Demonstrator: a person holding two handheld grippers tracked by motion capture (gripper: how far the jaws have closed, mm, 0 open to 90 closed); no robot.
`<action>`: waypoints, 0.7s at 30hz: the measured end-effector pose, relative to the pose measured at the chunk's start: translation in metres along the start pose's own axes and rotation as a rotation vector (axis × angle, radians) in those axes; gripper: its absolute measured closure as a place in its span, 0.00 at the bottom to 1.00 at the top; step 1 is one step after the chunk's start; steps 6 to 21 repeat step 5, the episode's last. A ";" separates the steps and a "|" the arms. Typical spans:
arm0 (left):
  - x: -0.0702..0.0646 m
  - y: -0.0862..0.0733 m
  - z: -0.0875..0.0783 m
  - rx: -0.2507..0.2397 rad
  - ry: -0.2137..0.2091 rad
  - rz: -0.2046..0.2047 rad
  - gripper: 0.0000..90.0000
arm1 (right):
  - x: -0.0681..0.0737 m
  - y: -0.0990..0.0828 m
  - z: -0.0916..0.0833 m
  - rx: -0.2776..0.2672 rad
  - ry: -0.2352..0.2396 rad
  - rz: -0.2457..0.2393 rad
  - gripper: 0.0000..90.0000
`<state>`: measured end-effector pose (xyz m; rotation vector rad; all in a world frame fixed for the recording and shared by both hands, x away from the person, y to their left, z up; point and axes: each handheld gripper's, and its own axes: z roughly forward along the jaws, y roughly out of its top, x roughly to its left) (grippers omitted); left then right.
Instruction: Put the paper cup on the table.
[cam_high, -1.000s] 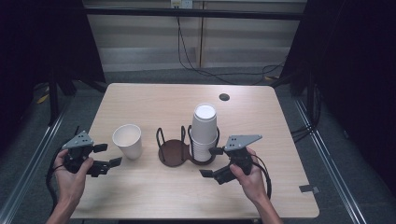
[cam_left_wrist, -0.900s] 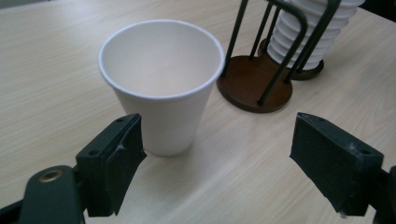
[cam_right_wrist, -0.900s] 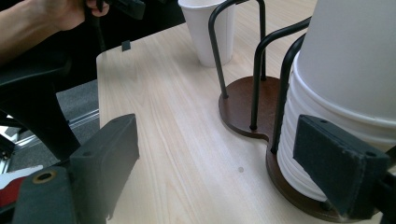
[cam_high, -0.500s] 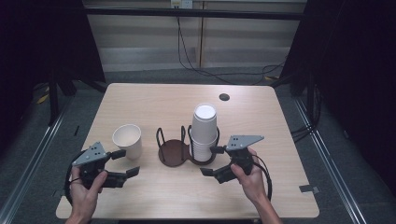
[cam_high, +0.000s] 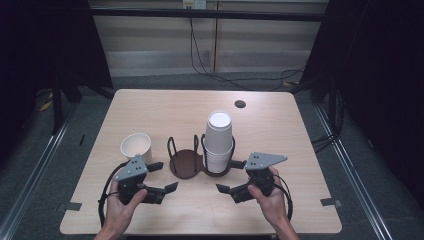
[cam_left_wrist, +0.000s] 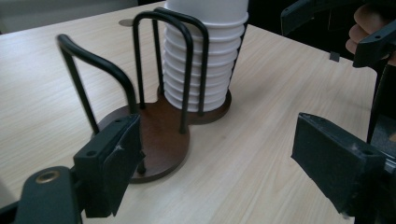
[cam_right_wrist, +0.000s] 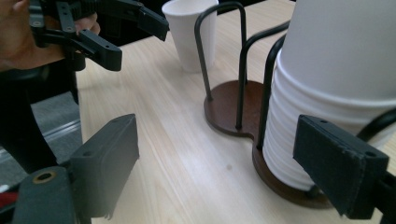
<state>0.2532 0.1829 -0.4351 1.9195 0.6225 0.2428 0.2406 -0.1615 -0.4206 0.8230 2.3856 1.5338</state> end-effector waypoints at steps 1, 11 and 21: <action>-0.002 -0.004 0.002 -0.029 -0.015 -0.011 0.18 | 0.001 -0.002 -0.001 -0.003 -0.002 0.000 0.15; 0.000 -0.012 0.008 -0.032 -0.043 -0.044 0.18 | -0.001 -0.007 -0.008 -0.044 0.007 0.050 0.15; 0.000 -0.012 0.008 -0.032 -0.043 -0.044 0.18 | -0.001 -0.007 -0.008 -0.044 0.007 0.050 0.15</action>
